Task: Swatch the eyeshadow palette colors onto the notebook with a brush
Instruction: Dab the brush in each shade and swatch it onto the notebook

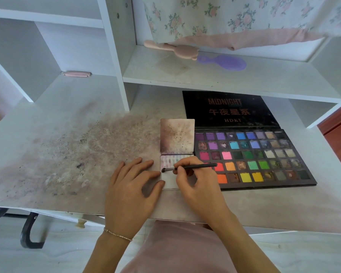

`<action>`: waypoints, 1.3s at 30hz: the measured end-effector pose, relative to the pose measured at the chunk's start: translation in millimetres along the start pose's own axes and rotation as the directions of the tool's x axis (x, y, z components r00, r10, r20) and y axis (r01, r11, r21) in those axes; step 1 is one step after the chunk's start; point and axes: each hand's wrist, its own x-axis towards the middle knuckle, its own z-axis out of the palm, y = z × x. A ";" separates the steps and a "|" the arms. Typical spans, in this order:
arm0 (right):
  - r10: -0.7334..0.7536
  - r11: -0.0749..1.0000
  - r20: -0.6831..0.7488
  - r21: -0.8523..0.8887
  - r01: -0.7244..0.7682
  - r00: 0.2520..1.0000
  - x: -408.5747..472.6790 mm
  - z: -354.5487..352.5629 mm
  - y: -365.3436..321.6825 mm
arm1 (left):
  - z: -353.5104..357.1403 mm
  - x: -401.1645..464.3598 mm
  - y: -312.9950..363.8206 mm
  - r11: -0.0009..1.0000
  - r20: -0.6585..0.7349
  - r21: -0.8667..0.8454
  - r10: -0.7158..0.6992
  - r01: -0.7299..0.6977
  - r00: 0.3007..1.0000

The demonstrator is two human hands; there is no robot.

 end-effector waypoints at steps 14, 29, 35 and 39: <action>0.013 1.000 0.001 0.003 -0.013 1.000 -1.0 -0.6 -1.3 | -0.2 0.2 0.5 1.000 -0.001 -0.011 -0.006 0.006 1.000; -0.092 0.980 -0.268 0.146 0.135 0.959 -4.8 -10.9 -1.8 | 0.2 -0.8 -0.9 1.000 0.006 0.003 0.001 -0.001 1.000; -0.046 0.988 -0.381 0.116 0.097 0.924 -13.5 -40.2 11.2 | -0.5 0.0 -0.1 1.000 0.009 0.011 0.008 -0.008 1.000; 0.005 0.997 -0.406 0.069 0.025 0.914 -20.2 -66.0 25.7 | 0.5 0.1 -0.4 1.000 0.003 0.018 0.011 -0.011 1.000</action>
